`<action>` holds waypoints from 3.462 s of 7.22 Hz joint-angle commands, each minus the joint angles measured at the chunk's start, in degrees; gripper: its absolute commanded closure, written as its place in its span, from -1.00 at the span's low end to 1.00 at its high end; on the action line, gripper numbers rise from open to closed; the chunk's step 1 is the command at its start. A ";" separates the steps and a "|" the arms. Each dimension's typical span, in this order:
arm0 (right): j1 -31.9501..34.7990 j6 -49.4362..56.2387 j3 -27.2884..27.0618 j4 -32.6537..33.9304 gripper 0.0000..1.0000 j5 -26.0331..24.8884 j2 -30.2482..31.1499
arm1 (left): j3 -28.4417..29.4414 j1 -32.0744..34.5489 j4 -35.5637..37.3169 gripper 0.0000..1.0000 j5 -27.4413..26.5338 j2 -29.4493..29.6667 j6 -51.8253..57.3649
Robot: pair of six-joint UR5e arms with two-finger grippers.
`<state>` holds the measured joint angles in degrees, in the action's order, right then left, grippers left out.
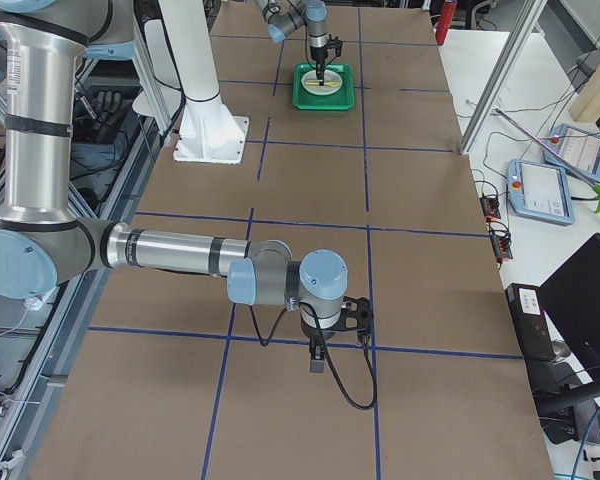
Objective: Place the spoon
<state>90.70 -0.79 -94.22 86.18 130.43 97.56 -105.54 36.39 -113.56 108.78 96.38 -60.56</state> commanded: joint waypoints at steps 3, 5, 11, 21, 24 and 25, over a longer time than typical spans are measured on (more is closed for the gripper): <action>0.00 0.00 0.00 0.04 -1.00 0.00 0.00 | 3.46 -1.23 13.71 1.00 0.03 13.37 -11.13; 0.00 0.00 0.00 0.04 -1.00 0.00 0.00 | 5.07 -3.60 13.54 1.00 -0.05 14.79 -13.26; 0.00 0.00 0.00 0.04 -1.00 0.00 0.00 | 4.30 -4.40 13.62 -0.11 -0.41 14.63 -12.57; 0.00 0.00 0.00 0.04 -1.00 0.00 0.00 | 1.01 39.40 14.33 -1.00 15.05 -12.58 57.07; 0.00 0.00 0.00 0.04 -1.00 0.00 0.00 | 9.62 50.94 14.33 -1.00 24.10 -15.61 69.98; 0.00 0.00 0.00 0.04 -1.00 0.00 0.00 | 9.13 52.89 16.68 -1.00 24.99 -16.65 71.10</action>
<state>90.70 -0.79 -94.22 86.22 130.43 97.56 -97.38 86.05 -98.72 132.15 80.86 6.70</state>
